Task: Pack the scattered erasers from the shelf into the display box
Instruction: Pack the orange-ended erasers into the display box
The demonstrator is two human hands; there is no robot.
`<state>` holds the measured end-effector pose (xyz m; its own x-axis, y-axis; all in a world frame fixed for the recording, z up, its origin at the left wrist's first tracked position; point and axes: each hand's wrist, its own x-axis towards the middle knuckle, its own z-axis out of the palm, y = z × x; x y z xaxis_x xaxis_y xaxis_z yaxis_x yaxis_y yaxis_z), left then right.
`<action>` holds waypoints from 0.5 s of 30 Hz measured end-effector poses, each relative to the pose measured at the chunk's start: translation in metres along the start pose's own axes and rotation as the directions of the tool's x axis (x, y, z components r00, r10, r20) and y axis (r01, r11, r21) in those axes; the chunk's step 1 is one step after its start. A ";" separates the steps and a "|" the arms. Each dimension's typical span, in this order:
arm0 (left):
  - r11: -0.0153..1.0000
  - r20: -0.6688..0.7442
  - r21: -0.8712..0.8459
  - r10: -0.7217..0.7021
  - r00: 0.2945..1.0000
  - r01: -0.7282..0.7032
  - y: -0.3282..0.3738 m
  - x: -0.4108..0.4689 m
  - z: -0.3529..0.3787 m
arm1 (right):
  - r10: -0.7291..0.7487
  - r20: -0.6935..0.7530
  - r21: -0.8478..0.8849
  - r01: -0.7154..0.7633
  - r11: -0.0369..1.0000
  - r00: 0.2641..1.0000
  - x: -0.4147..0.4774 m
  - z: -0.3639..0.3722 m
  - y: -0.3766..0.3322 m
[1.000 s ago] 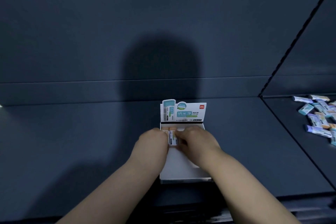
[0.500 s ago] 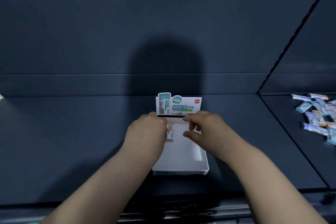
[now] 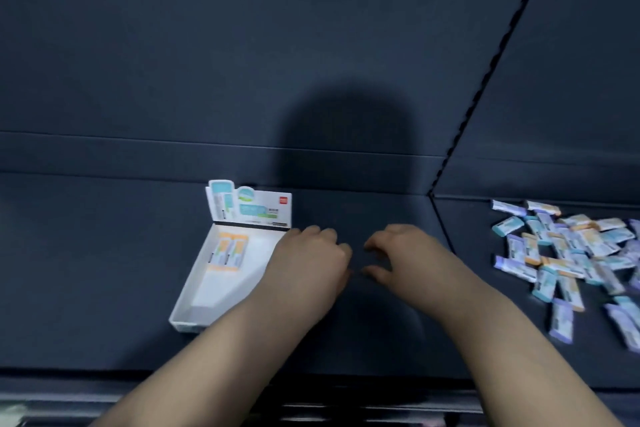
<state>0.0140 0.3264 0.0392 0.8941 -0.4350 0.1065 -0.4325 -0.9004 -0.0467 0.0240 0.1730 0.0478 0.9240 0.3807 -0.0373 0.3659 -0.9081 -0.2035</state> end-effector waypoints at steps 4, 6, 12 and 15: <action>1.000 0.034 -0.006 -0.026 0.999 0.027 0.038 0.011 0.002 | -0.004 0.040 -0.019 0.005 1.000 0.999 -0.018 -0.001 0.039; 0.999 0.052 -0.008 -0.049 0.997 0.050 0.054 0.015 0.007 | -0.001 0.063 -0.020 0.003 1.000 0.998 -0.029 0.003 0.057; 0.997 0.106 0.000 -0.077 0.991 0.078 0.086 0.014 0.021 | 0.049 0.048 -0.007 -0.049 0.999 0.998 -0.058 0.009 0.085; 0.999 0.086 -0.019 -0.049 0.995 0.050 0.090 0.015 0.021 | 0.088 0.034 0.018 -0.089 0.996 0.996 -0.068 0.010 0.089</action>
<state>-0.0088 0.2387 0.0159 0.9207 -0.3895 0.0227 -0.3890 -0.9209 -0.0225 -0.0071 0.0680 0.0220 0.9483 0.3047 -0.0884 0.2802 -0.9350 -0.2172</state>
